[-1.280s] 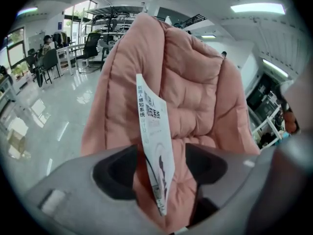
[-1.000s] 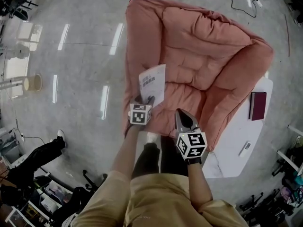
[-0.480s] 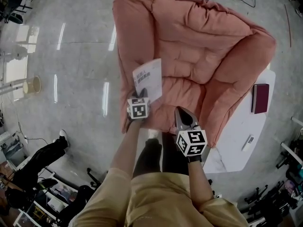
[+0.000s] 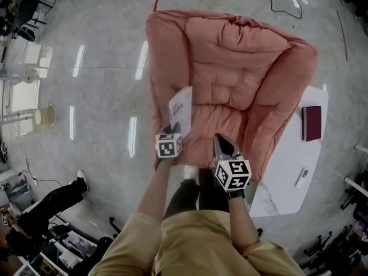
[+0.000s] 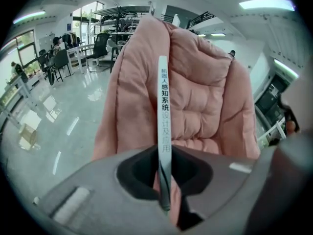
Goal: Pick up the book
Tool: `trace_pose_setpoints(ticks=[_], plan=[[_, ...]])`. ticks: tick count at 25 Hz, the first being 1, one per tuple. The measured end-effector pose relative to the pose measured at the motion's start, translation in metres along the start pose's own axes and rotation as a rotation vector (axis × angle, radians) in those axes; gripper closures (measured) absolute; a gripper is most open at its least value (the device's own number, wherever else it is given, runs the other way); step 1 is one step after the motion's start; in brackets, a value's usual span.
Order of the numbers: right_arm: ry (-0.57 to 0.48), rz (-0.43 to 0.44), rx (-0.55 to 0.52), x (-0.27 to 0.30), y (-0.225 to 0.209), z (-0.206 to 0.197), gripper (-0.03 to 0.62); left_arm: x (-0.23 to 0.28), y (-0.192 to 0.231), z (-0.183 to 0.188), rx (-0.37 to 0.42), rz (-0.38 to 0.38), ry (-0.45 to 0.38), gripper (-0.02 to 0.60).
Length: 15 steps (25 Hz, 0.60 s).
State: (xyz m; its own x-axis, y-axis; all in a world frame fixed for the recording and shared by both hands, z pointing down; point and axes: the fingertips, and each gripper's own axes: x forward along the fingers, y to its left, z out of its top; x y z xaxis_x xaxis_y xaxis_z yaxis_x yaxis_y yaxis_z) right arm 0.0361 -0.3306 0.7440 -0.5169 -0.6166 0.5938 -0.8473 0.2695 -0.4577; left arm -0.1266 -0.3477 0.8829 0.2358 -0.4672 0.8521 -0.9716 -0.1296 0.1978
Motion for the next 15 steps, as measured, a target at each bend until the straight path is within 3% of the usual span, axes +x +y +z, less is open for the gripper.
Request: trace_pose_setpoints(ticks=[7,15], plan=[[-0.072,0.0,-0.001,-0.037,0.035,0.024,0.59,-0.075,-0.024,-0.002,-0.056,-0.089,-0.048,0.537],[-0.235,-0.032,-0.063,-0.106,0.087,0.072,0.591,-0.205,-0.054,0.069,-0.086,-0.212,-0.335,0.538]])
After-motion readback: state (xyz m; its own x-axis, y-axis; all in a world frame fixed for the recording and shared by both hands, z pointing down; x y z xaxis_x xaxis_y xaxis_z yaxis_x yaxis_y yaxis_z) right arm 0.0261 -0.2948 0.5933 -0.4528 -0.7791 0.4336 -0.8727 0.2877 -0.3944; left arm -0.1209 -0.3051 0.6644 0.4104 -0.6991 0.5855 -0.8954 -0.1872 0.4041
